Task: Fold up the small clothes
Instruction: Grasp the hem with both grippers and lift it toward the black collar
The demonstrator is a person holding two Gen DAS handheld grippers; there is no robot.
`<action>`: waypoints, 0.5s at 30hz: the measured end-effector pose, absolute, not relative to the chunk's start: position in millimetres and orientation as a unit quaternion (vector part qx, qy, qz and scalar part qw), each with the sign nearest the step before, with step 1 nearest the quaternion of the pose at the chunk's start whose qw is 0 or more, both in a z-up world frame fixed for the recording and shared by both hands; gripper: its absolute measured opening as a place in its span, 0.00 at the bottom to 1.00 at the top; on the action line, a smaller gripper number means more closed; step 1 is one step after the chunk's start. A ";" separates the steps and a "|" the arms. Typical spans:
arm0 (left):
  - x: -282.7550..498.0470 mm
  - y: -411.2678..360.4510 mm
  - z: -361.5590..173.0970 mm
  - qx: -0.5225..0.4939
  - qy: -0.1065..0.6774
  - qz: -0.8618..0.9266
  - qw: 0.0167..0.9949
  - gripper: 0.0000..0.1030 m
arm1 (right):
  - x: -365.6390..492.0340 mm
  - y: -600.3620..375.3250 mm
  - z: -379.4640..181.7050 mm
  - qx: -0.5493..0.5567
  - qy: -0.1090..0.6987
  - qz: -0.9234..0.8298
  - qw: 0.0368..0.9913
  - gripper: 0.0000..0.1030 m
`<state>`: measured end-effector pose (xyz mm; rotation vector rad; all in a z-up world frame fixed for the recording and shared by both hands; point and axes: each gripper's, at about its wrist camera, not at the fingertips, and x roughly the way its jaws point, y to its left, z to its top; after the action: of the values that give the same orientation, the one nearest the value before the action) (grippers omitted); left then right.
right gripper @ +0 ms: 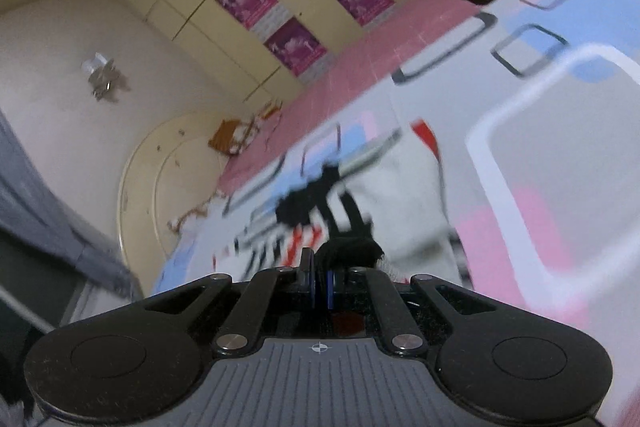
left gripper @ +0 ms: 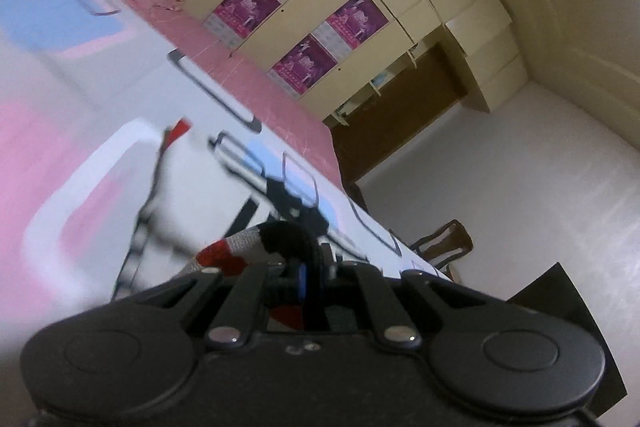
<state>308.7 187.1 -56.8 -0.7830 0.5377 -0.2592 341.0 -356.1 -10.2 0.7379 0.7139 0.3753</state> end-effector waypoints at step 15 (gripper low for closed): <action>497.3 206.4 -148.4 -0.387 0.350 -0.132 0.843 0.29 | 544.6 -352.4 -125.4 0.455 0.405 0.162 0.777 0.40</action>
<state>497.3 206.4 -148.4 -0.8172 0.7398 -0.2792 544.6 -352.4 -125.4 0.9845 0.8757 0.3500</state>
